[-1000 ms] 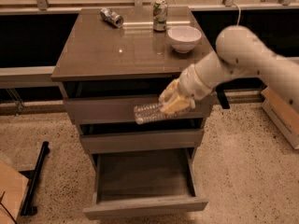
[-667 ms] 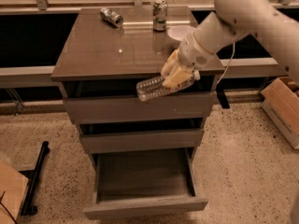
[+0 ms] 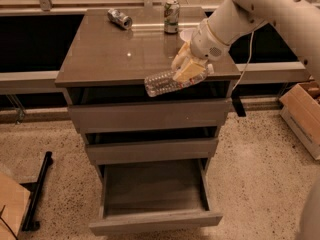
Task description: Pick water bottle from bottom drawer and place on counter
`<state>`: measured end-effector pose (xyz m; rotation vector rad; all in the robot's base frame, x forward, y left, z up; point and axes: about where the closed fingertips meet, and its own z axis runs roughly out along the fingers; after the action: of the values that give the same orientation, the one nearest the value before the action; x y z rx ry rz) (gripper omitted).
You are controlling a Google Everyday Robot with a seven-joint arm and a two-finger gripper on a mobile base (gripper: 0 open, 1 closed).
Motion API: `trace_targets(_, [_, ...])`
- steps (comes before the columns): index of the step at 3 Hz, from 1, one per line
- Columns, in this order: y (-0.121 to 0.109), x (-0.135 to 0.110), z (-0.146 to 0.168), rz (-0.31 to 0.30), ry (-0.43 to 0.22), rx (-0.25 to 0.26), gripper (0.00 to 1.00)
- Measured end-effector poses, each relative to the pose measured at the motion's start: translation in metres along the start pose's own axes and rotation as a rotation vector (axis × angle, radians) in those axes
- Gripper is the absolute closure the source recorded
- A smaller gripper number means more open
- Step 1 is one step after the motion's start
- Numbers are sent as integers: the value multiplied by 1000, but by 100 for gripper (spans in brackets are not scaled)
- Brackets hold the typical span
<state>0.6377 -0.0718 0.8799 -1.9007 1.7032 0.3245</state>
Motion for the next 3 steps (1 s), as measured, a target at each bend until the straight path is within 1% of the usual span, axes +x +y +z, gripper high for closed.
trace_targets(1, [-13, -12, 0, -33, -27, 15, 100])
trace_targets(2, [-35, -32, 1, -62, -113, 56, 100])
trace_targets(3, [-54, -44, 11, -43, -212, 103, 100])
